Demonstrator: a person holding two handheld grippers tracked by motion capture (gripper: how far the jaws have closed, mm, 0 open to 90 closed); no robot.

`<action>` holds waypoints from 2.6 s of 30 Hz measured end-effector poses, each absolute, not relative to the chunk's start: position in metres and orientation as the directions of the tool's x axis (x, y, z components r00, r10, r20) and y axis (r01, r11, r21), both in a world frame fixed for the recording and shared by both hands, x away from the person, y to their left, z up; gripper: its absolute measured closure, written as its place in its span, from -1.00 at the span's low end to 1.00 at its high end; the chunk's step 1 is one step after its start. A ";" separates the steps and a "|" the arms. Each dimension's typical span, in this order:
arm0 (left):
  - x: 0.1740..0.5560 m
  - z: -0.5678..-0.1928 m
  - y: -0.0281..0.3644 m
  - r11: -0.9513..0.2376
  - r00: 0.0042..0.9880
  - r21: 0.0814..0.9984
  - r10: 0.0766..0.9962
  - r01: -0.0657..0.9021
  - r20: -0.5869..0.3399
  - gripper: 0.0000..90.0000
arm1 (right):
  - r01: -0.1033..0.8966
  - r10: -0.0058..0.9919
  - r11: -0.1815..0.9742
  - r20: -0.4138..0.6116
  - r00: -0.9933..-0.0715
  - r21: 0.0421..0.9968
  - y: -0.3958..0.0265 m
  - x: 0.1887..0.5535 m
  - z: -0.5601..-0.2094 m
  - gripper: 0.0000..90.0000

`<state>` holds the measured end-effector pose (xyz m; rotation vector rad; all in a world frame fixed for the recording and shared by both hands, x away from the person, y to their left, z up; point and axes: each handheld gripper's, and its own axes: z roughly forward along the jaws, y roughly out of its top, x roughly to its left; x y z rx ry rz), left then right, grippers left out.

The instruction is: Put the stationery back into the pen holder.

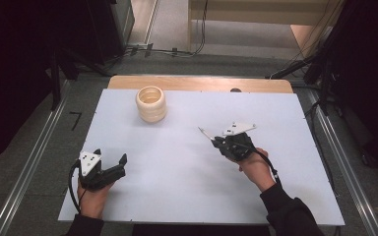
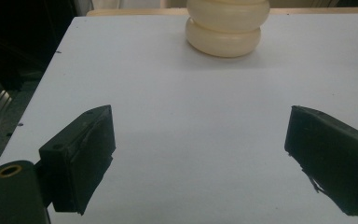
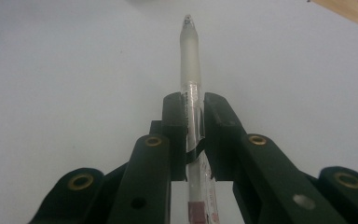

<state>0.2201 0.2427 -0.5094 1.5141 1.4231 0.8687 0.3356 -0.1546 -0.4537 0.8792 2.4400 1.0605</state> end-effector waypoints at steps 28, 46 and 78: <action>0.221 -0.510 0.243 0.022 0.113 0.918 0.991 0.395 -0.072 -0.80 | 0.390 0.642 0.536 -0.062 -0.764 0.748 -0.113 0.367 -0.438 0.72; 0.222 -0.510 0.243 0.022 0.116 0.916 0.990 0.400 -0.075 -0.80 | 0.370 0.631 0.538 -0.072 -0.772 0.758 -0.080 0.390 -0.426 0.72; 0.225 -0.511 0.240 0.014 0.136 0.914 0.988 0.405 -0.076 -0.80 | 0.350 0.627 0.532 -0.080 -0.775 0.771 -0.026 0.426 -0.410 0.72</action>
